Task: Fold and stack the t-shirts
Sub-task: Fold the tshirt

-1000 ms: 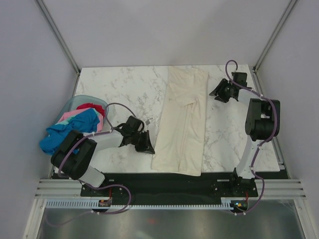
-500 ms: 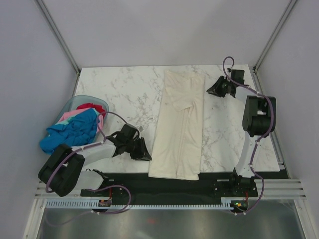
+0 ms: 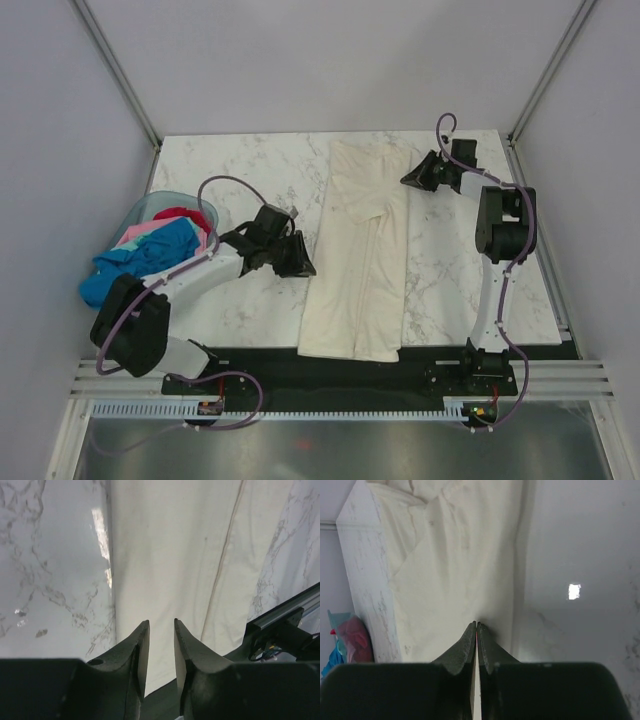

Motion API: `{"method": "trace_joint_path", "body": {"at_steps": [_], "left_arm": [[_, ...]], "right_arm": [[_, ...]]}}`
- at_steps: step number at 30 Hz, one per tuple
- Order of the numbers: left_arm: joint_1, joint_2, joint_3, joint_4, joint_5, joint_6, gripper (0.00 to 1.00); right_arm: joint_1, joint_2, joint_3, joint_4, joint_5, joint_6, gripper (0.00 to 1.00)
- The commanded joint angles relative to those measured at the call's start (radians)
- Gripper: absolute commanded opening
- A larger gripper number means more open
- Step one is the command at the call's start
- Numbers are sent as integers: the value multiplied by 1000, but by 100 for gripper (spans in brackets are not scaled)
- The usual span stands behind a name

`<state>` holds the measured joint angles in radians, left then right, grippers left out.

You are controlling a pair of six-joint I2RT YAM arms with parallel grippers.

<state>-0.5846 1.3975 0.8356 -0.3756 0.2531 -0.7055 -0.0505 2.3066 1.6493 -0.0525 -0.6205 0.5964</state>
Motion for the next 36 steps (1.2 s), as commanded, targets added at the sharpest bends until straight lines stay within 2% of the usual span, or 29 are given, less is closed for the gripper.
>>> {"method": "trace_joint_path", "body": {"at_steps": [1,5,9,12,16,21,23,28,33,36], "left_arm": [[0,99,144,-26,-48,86,34],[18,231,278,-34,-57,146,34],[57,355,427,-49,-43,179,35],[104,438,577,-56,50,207,36],[141,630,831,-54,211,250,35],[143,829,1087,-51,316,282,36],[143,906,1144,-49,351,293,36],[158,1018,1289,-36,322,304,37],[204,1138,1404,0,337,233,37],[224,1157,1386,61,377,186,37]], "right_arm": [[-5,83,47,22,-35,2,9],[-3,116,92,-36,-53,-32,11],[-6,76,124,-87,-70,-53,11],[-3,13,124,-90,-96,-44,10],[17,-68,90,-90,-102,-41,11],[82,-124,-51,-32,-127,-40,11],[106,-141,-118,5,-154,-38,12],[158,-121,-236,43,-134,-67,12],[156,-53,-237,42,-143,-99,13],[158,-55,-236,37,-153,-99,13]]}}
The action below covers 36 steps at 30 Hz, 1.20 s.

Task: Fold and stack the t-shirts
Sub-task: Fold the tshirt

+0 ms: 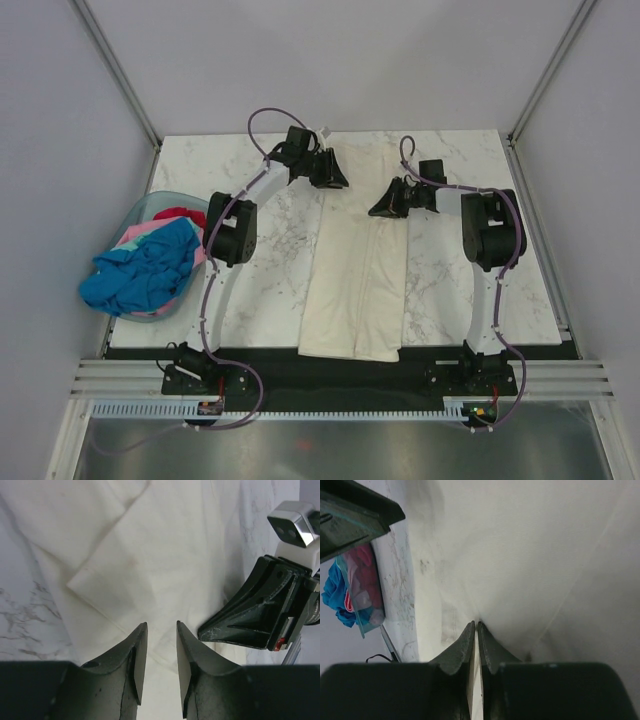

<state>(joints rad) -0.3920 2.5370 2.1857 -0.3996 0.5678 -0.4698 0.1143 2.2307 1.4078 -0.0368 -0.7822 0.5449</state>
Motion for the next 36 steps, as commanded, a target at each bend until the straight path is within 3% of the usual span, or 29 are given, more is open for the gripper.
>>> {"method": "trace_joint_path", "body": {"at_steps": [1,7,11,18,22,36], "left_arm": [[39,16,22,152,95,-84,37],[41,42,9,251,109,-124,38],[48,68,8,208,69,-116,37],[67,98,-1,164,12,-75,37],[84,111,17,96,-75,-49,37],[140,101,36,2,-166,-75,36]], "right_arm": [[-7,17,-3,23,3,-48,14],[-7,-92,-6,15,-9,-22,17],[-8,-181,-7,15,-12,4,24],[-7,-330,-30,-20,55,3,28],[-7,-365,-52,-41,109,-11,29],[-8,-336,-49,-140,268,-108,35]]}}
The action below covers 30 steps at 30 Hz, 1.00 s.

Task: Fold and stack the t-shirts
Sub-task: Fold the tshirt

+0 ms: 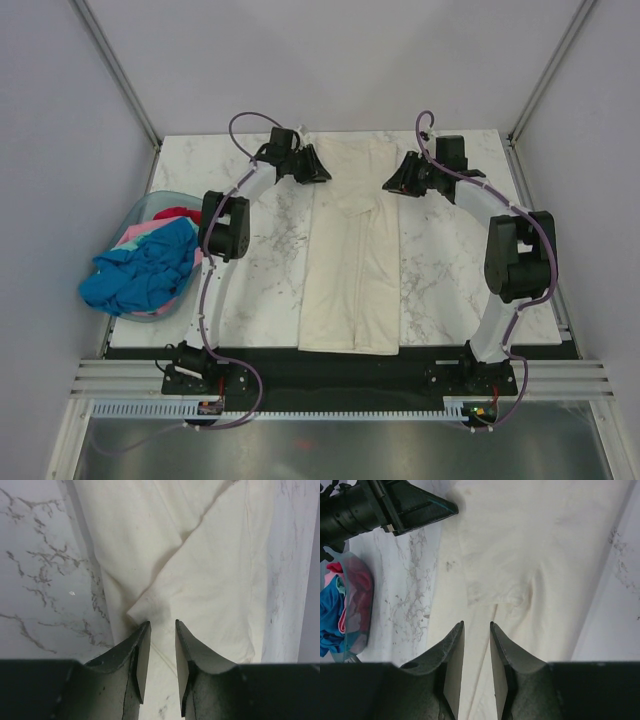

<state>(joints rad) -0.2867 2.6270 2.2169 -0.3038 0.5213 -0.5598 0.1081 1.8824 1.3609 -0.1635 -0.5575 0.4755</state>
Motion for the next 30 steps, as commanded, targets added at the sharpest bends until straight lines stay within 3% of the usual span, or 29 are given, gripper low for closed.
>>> {"method": "trace_joint_path", "body": {"at_steps": [1,8,14,18,19,22,27,30], "left_arm": [[38,11,4,-95,-122,17,36],[76,11,7,-109,-133,3,36],[95,-44,0,-110,-26,-20,36],[75,-192,-77,-112,-13,4,39],[75,-252,-101,-113,-12,8,40],[73,-323,-117,-170,-27,20,42],[57,-472,-190,-349,-106,112,42],[3,-611,-377,-345,-89,144,41]], "right_arm": [[-1,12,-2,-18,50,-40,35],[-2,-2,-20,-54,108,-38,37],[31,-77,-112,-122,119,-35,32],[74,-184,-233,-221,221,-10,25],[90,-234,-255,-231,243,12,17],[129,-304,-350,-264,317,122,4],[268,-394,-448,-372,407,176,0],[312,-465,-502,-392,462,212,0]]}}
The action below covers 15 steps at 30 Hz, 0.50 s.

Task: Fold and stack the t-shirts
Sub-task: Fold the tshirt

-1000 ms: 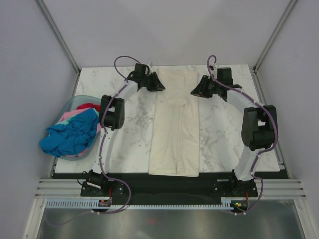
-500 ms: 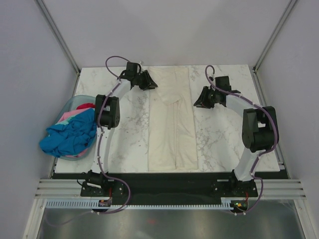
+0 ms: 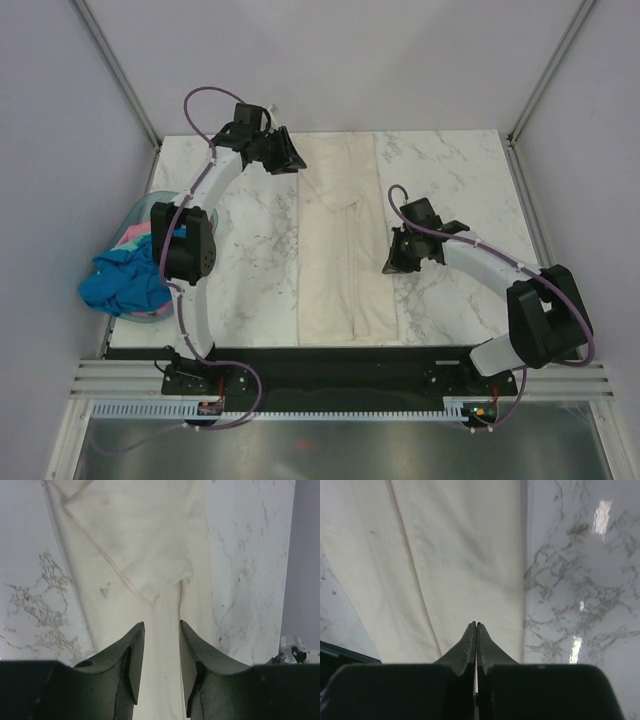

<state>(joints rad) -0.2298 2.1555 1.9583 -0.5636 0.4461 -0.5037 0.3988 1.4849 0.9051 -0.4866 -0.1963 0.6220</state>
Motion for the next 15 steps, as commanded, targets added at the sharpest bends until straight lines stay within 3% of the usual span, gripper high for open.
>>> {"method": "trace_joint_path", "body": {"at_steps": [1,7,11,15], "left_arm": [[-78,-172,-209,-85,-20,103,41],[-287,-423,-607,92,43,51,41],[-431,-525,-786,192,28,-39,41],[-564,-618,-950,300,-50,-160,40]], "right_arm": [[41,-104,-60,-69,110,77,0],[95,-152,-144,-63,71,122,0],[101,-153,-117,-86,119,84,0],[98,-112,0,-84,173,15,8]]}}
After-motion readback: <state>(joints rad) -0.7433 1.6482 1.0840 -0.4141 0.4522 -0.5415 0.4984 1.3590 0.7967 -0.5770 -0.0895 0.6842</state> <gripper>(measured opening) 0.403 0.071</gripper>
